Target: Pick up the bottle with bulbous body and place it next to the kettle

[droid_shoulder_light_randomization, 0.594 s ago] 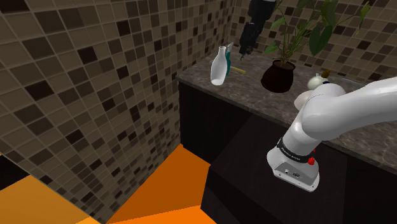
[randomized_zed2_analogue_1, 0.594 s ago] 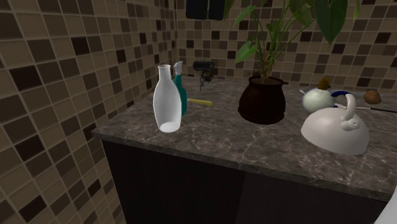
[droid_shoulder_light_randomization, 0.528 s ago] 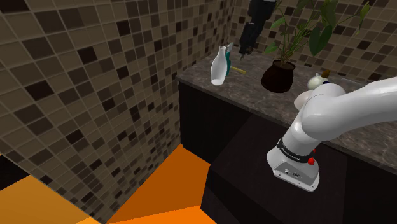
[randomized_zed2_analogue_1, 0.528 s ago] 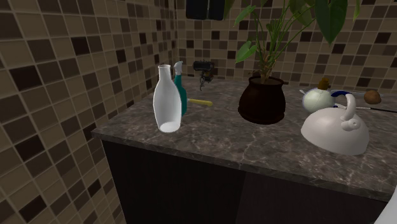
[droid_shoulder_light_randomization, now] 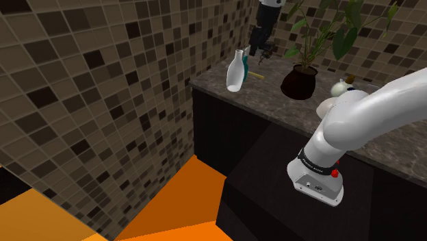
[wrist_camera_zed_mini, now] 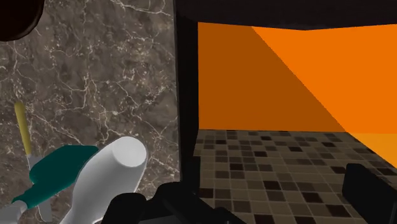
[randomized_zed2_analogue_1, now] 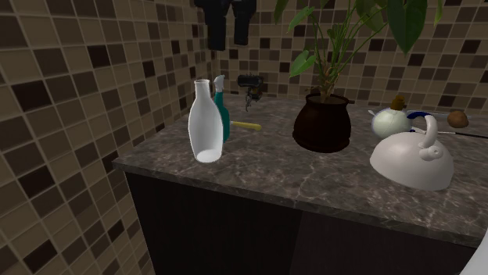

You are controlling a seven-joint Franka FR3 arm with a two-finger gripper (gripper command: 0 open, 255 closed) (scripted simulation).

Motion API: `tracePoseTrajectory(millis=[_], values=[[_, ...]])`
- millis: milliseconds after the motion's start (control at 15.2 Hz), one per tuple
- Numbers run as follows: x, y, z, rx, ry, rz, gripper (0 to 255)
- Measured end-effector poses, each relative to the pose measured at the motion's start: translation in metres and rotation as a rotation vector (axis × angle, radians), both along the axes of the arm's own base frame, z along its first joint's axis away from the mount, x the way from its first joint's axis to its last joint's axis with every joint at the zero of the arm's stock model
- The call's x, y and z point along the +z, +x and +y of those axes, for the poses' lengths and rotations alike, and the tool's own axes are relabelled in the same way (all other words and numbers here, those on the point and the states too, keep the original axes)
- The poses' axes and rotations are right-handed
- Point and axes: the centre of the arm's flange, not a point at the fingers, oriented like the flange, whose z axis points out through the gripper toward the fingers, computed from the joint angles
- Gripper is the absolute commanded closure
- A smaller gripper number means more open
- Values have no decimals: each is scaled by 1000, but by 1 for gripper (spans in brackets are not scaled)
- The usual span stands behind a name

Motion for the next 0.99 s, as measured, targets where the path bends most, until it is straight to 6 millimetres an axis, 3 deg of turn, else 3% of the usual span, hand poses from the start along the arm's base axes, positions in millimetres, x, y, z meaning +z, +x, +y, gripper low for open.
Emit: tracePoseTrajectory(millis=[990], values=[[-62, 131, -140, -28, -5, 43, 0]])
